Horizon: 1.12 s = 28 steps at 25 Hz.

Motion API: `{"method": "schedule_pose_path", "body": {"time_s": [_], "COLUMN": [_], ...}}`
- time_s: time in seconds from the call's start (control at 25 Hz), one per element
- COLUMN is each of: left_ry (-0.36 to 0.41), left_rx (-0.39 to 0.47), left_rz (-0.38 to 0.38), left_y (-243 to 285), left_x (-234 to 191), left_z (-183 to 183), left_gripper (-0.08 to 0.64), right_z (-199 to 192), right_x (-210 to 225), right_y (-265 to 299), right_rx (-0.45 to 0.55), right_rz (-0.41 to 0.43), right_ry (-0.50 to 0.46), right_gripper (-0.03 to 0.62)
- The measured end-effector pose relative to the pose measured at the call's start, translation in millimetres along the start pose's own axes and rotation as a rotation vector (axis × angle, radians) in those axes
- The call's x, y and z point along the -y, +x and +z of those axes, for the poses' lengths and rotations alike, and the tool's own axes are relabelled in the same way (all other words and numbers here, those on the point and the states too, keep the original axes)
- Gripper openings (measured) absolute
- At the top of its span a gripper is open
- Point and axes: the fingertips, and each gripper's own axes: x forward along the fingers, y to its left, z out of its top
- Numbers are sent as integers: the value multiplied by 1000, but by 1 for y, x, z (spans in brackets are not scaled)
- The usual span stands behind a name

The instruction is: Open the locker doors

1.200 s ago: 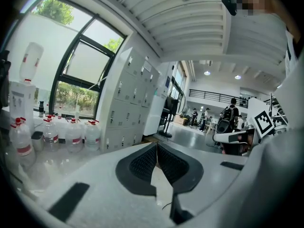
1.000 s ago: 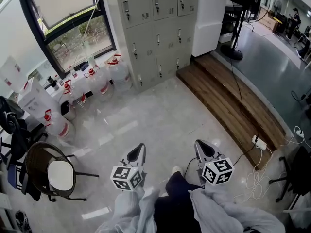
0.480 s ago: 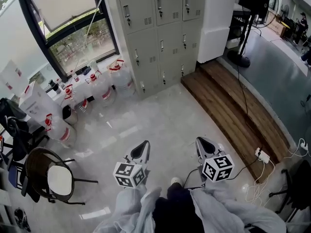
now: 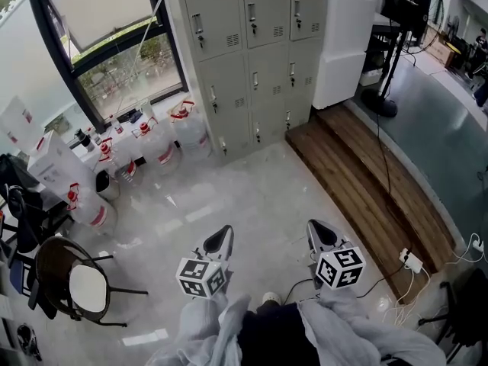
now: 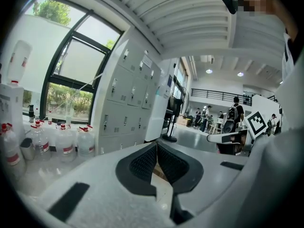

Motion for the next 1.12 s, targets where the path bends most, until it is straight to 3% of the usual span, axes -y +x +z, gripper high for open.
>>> {"method": "schedule_pose_path", "body": {"time_s": [0.32, 0.68, 0.88, 1.12], "left_ry": [-16, -20, -32, -14], "left_rx": [2, -26, -46, -35], "left_rz": [18, -30, -38, -56], "left_y": [12, 32, 55, 101], "left_x": [2, 7, -9, -30], "left_z": [0, -9, -10, 13], "left_gripper": [12, 12, 12, 12], "right_z": [-1, -15, -6, 11], "right_x": [13, 21, 27, 51], "right_y": [12, 17, 39, 86], "right_rx": [-16, -38, -28, -35], "right_rz": [17, -10, -12, -31], "right_ry": [5, 37, 43, 39], "right_gripper": [0, 0, 0, 0]}}
